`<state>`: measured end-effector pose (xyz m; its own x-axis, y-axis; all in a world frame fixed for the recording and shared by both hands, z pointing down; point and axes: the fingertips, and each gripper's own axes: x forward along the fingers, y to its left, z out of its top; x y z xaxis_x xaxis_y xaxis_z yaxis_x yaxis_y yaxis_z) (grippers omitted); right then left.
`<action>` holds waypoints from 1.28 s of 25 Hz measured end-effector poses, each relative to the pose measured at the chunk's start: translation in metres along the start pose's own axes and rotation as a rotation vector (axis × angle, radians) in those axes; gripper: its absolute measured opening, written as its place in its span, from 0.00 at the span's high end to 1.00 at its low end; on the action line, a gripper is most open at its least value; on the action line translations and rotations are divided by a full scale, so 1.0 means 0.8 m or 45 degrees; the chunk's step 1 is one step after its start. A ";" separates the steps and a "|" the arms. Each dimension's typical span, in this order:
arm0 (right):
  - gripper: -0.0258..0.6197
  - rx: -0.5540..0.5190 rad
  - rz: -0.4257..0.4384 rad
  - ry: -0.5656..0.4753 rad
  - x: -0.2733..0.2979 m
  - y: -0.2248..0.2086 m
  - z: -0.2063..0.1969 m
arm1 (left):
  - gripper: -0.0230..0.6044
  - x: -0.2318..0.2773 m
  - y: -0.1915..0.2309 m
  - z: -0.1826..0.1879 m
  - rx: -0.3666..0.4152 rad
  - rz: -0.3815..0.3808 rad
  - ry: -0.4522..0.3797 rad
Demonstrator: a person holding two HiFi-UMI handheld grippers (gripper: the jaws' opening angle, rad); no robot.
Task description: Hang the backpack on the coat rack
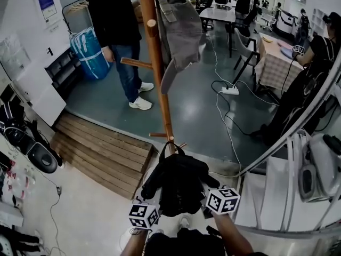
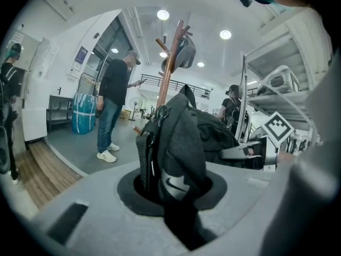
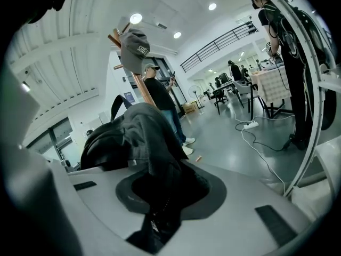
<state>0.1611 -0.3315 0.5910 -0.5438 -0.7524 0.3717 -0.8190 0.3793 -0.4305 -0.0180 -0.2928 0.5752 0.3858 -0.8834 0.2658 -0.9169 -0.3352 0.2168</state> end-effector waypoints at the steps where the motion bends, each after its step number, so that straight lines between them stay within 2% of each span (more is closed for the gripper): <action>1: 0.83 0.000 0.000 0.001 0.006 -0.002 0.001 | 0.83 0.005 0.003 0.000 -0.005 0.002 0.002; 16: 0.83 0.022 -0.029 0.039 0.075 -0.031 0.009 | 0.83 0.070 0.045 -0.010 -0.067 -0.002 0.038; 25: 0.83 0.020 -0.009 0.013 0.074 -0.029 0.017 | 0.83 0.067 0.041 0.000 -0.032 -0.003 0.012; 32: 0.83 0.032 -0.017 0.029 0.085 -0.035 0.018 | 0.83 0.079 0.047 -0.002 -0.052 -0.001 0.039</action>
<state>0.1500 -0.4011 0.6168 -0.5372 -0.7449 0.3957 -0.8215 0.3557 -0.4457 -0.0278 -0.3607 0.6017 0.3903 -0.8725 0.2940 -0.9118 -0.3219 0.2549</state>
